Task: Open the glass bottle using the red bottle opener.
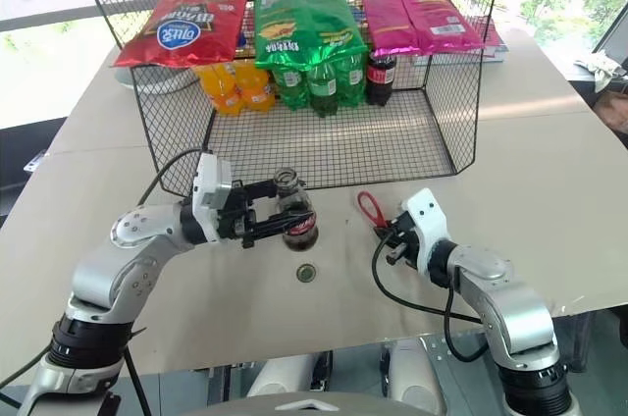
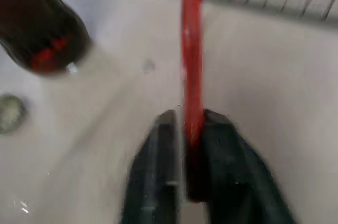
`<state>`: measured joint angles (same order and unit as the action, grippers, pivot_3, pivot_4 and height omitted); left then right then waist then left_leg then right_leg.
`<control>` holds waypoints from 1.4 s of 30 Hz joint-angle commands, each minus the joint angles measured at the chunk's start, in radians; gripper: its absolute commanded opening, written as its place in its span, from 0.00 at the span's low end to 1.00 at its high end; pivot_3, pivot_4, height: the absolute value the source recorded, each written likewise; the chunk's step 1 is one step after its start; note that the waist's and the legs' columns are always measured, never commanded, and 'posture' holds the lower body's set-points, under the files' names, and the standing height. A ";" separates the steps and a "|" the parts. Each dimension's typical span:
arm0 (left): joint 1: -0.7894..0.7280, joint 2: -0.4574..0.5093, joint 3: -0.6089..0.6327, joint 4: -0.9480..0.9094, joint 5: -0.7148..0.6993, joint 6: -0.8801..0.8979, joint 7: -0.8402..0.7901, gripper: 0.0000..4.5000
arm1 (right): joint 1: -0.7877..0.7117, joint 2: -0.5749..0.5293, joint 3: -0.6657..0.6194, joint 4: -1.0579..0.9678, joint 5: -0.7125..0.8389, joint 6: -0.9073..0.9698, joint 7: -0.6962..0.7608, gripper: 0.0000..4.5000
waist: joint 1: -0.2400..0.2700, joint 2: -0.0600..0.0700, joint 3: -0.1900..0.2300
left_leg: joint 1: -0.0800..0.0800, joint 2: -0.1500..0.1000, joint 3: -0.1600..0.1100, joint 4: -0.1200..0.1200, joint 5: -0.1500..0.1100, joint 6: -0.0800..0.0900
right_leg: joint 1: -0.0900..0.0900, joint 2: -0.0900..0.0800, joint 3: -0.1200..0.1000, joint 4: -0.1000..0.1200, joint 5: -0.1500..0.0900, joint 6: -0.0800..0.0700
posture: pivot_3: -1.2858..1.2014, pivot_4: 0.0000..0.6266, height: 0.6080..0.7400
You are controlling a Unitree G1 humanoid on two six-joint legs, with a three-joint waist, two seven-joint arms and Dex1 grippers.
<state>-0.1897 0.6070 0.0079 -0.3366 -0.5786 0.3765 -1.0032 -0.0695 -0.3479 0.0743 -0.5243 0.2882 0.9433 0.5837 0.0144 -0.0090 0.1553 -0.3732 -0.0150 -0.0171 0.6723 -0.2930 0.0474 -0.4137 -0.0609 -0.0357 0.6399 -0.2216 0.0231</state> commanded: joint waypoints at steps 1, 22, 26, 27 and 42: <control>0.006 0.000 0.005 -0.027 0.008 -0.013 0.011 0.51 | -0.032 0.004 -0.026 0.012 0.035 0.048 -0.031 0.54 | -0.002 0.000 0.000 | 0.000 0.000 0.000 0.000 0.000 0.000 | 0.000 0.000 0.000 0.000 0.000 0.000 | 0.52 0.24 1.00; 0.096 0.027 0.057 -0.075 -0.025 -0.015 0.014 0.51 | -0.027 -0.170 -0.001 -0.023 -0.063 -0.303 -0.037 0.98 | -0.002 0.000 0.000 | -0.005 0.000 -0.003 0.000 0.001 0.000 | -0.002 0.005 -0.003 -0.004 0.000 0.001 | 0.52 0.24 1.00; 0.126 0.036 0.072 -0.096 -0.033 -0.013 0.018 0.51 | -0.033 -0.174 -0.002 -0.011 -0.062 -0.341 -0.020 0.98 | -0.004 0.000 0.001 | -0.005 0.001 -0.003 -0.001 0.001 0.000 | -0.001 0.005 -0.002 -0.005 0.000 0.001 | 0.52 0.24 1.00; 0.131 0.037 0.075 -0.100 -0.036 -0.011 0.019 0.51 | -0.034 -0.176 -0.001 -0.009 -0.063 -0.355 -0.014 0.98 | -0.004 0.000 0.001 | -0.005 0.001 -0.003 -0.001 0.001 0.000 | -0.001 0.005 -0.002 -0.005 0.000 0.001 | 0.52 0.24 1.00; 0.178 0.046 0.120 -0.148 -0.096 0.013 0.033 1.00 | -0.062 -0.181 -0.015 0.003 -0.031 -0.451 0.049 1.00 | -0.001 0.000 0.001 | -0.006 0.001 -0.003 0.000 0.001 0.000 | -0.001 0.005 -0.003 -0.005 0.000 0.001 | 0.52 0.24 1.00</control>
<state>-0.0218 0.6434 0.0921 -0.4325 -0.6466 0.3909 -0.9719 -0.1157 -0.5214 0.0784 -0.4998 0.2398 0.5287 0.6140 0.0133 -0.0085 0.1567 -0.3790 -0.0142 -0.0204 0.6719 -0.2923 0.0471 -0.4152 -0.0558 -0.0389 0.6347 -0.2212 0.0237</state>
